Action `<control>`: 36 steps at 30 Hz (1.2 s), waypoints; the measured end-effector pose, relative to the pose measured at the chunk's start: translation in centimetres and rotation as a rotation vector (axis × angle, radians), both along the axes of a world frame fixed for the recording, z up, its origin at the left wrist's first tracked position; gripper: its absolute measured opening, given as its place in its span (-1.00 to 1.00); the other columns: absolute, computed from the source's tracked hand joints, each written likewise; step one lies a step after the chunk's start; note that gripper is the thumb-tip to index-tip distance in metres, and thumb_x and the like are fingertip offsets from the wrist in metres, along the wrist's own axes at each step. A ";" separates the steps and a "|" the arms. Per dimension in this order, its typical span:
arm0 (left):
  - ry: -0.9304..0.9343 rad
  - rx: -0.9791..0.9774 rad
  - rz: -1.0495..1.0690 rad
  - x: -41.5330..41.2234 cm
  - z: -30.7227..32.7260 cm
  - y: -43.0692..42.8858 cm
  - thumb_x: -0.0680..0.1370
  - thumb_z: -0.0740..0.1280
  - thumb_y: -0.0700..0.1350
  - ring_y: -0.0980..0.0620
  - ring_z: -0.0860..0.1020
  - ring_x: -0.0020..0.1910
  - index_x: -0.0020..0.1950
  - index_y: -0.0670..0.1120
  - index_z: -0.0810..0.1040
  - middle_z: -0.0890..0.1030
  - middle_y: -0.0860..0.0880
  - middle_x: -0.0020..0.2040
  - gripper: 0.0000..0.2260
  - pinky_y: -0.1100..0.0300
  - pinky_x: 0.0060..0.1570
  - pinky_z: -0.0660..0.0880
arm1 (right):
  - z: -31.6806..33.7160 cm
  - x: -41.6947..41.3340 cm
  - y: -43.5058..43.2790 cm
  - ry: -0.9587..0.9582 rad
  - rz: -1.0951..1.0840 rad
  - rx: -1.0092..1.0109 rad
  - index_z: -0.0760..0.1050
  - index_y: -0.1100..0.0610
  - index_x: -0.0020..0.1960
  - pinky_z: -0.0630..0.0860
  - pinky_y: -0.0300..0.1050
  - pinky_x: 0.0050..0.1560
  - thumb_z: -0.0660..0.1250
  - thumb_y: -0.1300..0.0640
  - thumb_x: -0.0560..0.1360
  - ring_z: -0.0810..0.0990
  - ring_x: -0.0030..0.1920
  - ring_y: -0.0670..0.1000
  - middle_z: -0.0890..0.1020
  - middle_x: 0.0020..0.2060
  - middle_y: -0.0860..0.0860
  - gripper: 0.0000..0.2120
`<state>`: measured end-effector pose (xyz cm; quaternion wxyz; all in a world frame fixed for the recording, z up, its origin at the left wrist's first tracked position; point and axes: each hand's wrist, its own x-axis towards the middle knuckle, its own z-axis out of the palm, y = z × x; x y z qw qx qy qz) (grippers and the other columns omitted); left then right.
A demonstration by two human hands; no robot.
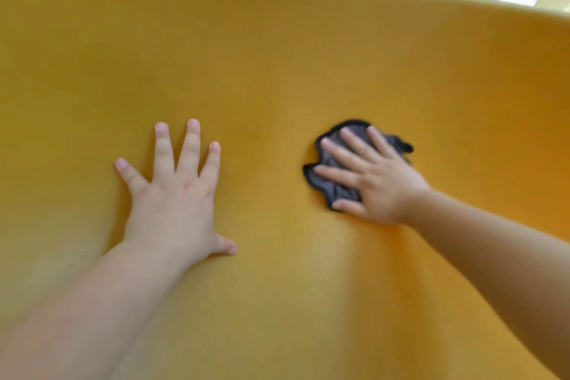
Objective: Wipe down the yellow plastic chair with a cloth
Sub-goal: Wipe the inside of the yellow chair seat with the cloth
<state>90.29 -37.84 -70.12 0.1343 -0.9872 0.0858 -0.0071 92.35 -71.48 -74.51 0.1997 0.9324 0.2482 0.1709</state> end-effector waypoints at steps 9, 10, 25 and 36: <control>-0.015 -0.032 -0.014 0.0 -0.4 0.2 0.08 0.38 0.61 -0.36 -0.38 0.54 0.62 0.00 -0.32 -0.52 -0.15 0.53 0.41 -0.54 0.38 0.09 | 0.6 3.3 12.4 -0.203 -0.524 0.593 -0.05 -0.11 0.67 -0.22 0.52 0.49 0.01 -0.42 0.56 -0.20 0.62 0.35 -0.15 0.66 0.15 -0.22; -0.016 -0.035 -0.015 0.0 -0.4 0.1 0.08 0.38 0.61 -0.36 -0.38 0.54 0.62 0.00 -0.32 -0.51 -0.15 0.53 0.41 -0.54 0.37 0.09 | -0.7 2.2 13.9 -0.147 -0.415 0.507 -0.03 -0.12 0.66 -0.22 0.53 0.49 0.02 -0.42 0.56 -0.19 0.62 0.34 -0.14 0.66 0.13 -0.22; 0.015 -0.070 -0.005 0.2 -0.4 -0.2 0.11 0.43 0.57 -0.35 -0.43 0.52 0.60 -0.01 -0.38 -0.56 -0.15 0.50 0.42 -0.56 0.38 0.01 | 1.0 2.9 10.9 -0.228 -0.725 0.722 -0.12 -0.10 0.67 -0.21 0.51 0.50 -0.05 -0.46 0.56 -0.22 0.62 0.31 -0.22 0.65 0.15 -0.20; 0.007 -0.044 -0.012 -0.1 -0.1 0.0 0.11 0.39 0.60 -0.34 -0.41 0.54 0.61 0.00 -0.36 -0.54 -0.15 0.52 0.41 -0.54 0.41 0.04 | -1.8 -3.4 2.8 0.082 -0.301 0.182 0.09 -0.25 0.62 -0.09 0.44 0.54 -0.11 -0.55 0.50 -0.04 0.65 0.22 -0.07 0.64 -0.04 -0.23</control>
